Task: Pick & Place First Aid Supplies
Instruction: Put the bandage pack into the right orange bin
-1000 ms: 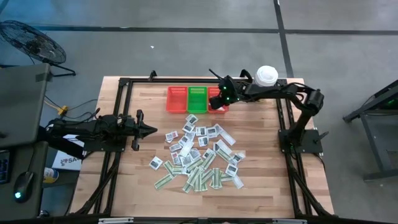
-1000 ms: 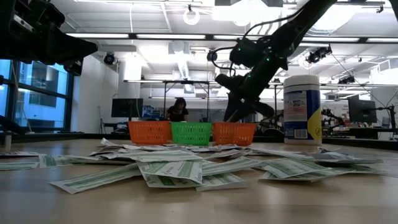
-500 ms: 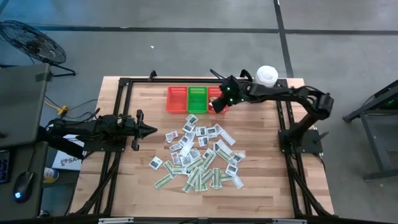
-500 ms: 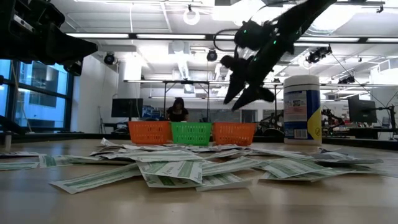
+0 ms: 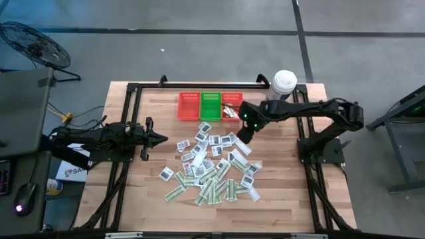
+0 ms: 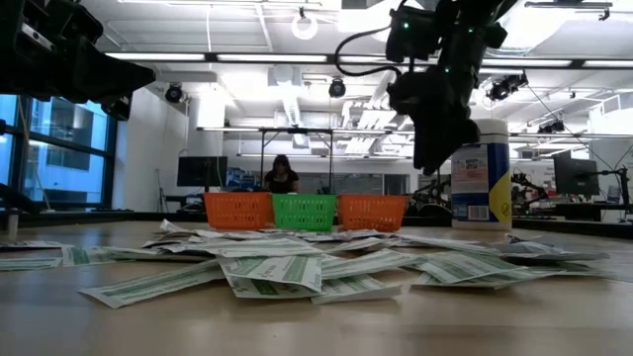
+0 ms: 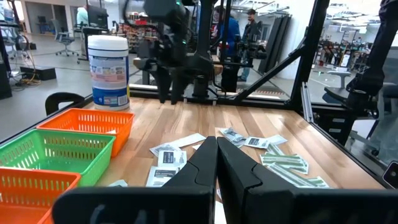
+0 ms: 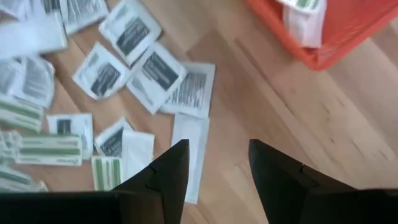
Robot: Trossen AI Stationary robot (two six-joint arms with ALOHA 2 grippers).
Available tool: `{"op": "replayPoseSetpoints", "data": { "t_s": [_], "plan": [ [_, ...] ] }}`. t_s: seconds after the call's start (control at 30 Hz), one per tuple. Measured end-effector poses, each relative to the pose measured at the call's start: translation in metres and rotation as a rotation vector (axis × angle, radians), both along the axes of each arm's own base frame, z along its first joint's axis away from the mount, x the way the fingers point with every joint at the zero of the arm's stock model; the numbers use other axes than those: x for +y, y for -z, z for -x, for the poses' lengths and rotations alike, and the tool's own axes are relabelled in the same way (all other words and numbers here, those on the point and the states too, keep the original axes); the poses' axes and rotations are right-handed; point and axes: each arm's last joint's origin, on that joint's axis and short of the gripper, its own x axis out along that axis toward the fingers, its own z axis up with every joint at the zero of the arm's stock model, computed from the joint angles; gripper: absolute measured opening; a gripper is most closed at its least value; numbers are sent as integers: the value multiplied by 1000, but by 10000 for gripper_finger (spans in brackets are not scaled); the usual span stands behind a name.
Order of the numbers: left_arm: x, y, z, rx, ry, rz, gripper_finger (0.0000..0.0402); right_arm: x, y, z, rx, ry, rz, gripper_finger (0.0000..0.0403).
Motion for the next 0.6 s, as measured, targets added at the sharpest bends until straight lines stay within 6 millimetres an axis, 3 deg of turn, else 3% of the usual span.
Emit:
{"op": "replayPoseSetpoints", "data": {
  "t_s": [0.37,0.6],
  "plan": [
    [0,0,0,0,0,0,1,20,49,-18,197,17,-39,160],
    [0,0,0,0,0,0,1,28,55,-23,188,34,-50,163]
  ]
}}
